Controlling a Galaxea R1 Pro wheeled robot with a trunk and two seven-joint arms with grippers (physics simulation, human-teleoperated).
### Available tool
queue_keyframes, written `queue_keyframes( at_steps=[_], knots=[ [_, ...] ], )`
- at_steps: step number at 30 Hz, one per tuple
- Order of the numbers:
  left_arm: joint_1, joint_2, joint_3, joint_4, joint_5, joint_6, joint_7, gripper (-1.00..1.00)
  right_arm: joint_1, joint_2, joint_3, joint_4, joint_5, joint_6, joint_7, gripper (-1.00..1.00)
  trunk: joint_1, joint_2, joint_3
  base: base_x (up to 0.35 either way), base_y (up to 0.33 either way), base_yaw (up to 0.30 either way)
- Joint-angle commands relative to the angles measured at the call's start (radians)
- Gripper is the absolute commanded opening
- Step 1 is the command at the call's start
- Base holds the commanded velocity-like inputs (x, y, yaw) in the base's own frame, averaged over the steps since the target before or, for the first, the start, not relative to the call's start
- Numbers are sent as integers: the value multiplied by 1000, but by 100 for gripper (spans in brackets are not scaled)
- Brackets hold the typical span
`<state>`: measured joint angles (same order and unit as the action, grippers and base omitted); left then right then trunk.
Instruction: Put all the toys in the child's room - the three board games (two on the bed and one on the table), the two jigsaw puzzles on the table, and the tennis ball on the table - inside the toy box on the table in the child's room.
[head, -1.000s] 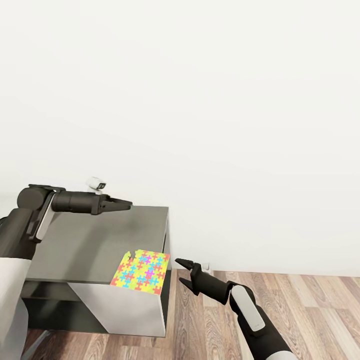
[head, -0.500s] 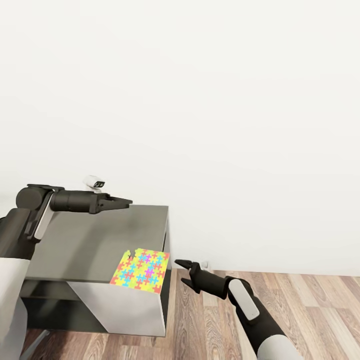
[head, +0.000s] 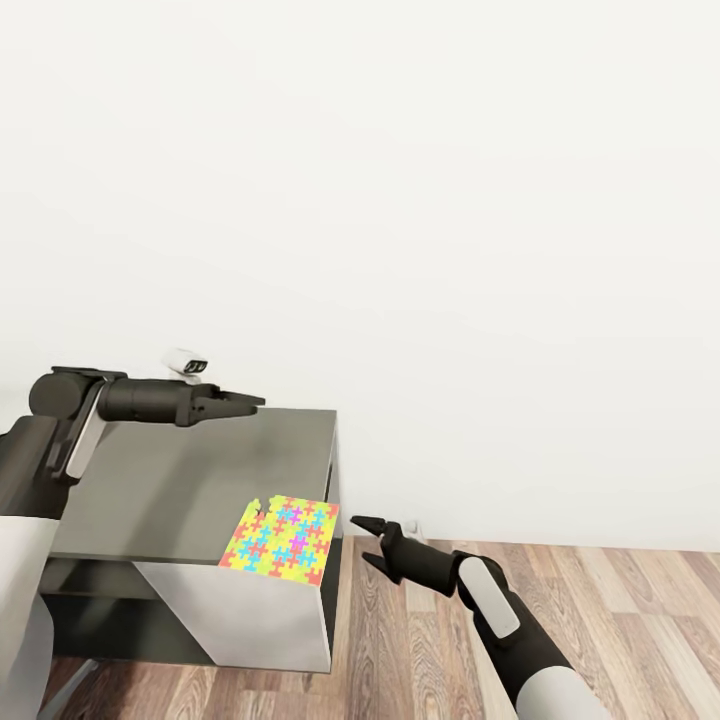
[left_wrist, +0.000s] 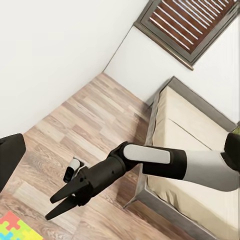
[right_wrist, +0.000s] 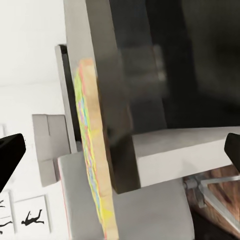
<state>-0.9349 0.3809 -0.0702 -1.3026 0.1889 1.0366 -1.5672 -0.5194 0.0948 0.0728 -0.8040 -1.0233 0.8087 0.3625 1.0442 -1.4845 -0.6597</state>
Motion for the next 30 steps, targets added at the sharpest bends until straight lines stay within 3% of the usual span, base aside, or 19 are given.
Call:
queue_keyframes(
  at_steps=[1,9,17,30],
  knots=[
    [-1,1,-2,0,4,11,-4,100,-1,0,-1,0,3,3,8,100,0,0,-1,0,0,0],
    [-1,1,-3,-3,20,11,-4,100,-4,7,1,-1,4,4,52,100,0,0,-1,0,0,0],
    [-1,0,-2,-3,20,11,-4,100,-5,12,1,-1,39,6,56,100,0,0,-1,0,0,0],
    [-1,0,-3,-2,20,11,-4,100,-6,14,13,-1,45,6,56,100,0,0,-1,0,0,0]
  ],
)
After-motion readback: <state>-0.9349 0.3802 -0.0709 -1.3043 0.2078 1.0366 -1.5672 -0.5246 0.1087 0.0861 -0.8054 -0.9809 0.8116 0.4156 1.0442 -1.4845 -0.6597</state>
